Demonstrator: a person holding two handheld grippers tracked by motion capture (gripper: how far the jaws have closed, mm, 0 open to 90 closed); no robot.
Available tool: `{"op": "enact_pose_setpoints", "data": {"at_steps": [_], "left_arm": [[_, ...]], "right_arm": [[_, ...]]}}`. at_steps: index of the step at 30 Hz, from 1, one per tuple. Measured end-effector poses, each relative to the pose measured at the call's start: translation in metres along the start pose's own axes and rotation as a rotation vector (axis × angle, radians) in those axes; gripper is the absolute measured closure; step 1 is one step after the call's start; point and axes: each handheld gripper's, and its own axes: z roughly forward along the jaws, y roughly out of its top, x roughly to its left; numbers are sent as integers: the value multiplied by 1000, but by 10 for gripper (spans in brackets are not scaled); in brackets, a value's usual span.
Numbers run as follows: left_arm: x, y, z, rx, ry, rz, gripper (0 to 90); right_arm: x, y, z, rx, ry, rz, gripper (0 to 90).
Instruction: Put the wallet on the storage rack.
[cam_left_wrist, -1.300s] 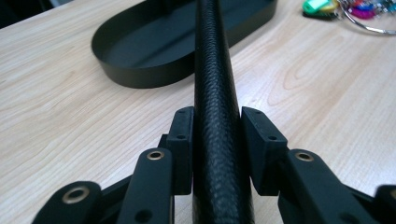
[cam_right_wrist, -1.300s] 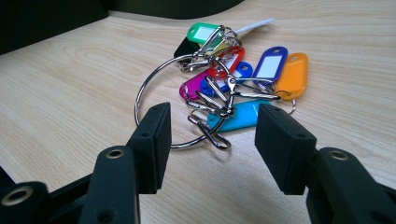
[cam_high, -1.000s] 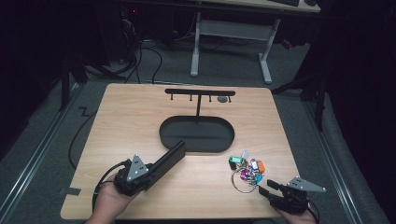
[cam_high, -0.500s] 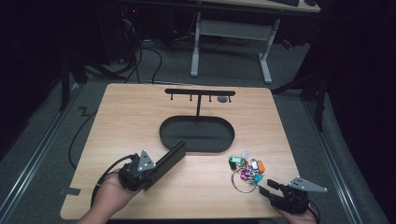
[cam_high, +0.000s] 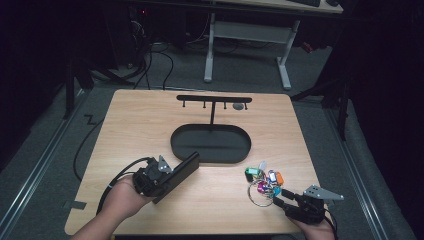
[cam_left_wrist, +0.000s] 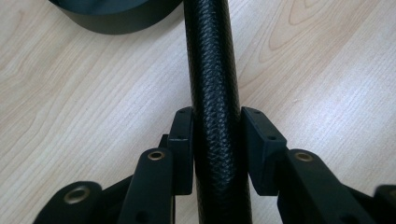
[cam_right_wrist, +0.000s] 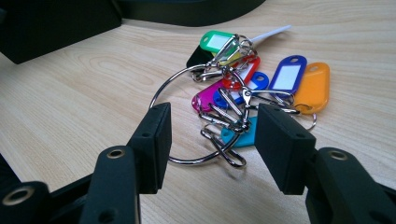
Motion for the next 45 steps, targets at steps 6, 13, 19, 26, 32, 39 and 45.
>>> {"op": "enact_pose_setpoints", "data": {"at_steps": [6, 13, 19, 26, 32, 39, 45], "left_arm": [[4, 2, 4, 37, -25, -20, 668], [3, 12, 5, 96, -16, 17, 703], [-5, 10, 6, 67, 12, 61, 729], [-15, 9, 2, 7, 21, 162, 733], [-19, 11, 0, -54, 49, 211, 733], [-22, 20, -10, -131, 101, 280, 732], [-24, 33, -20, -152, 197, 355, 732]], "right_arm": [[-2, -1, -2, 3, -6, 0, 471], [-1, -6, -14, -19, -21, 5, 472], [-4, -10, -20, -26, -27, 10, 472], [-3, -10, -25, -38, -41, 14, 473], [-3, -8, -22, -37, -51, 20, 472], [-4, -7, -17, -24, -48, 23, 473], [-3, -8, -18, -22, -42, 18, 473]]}}
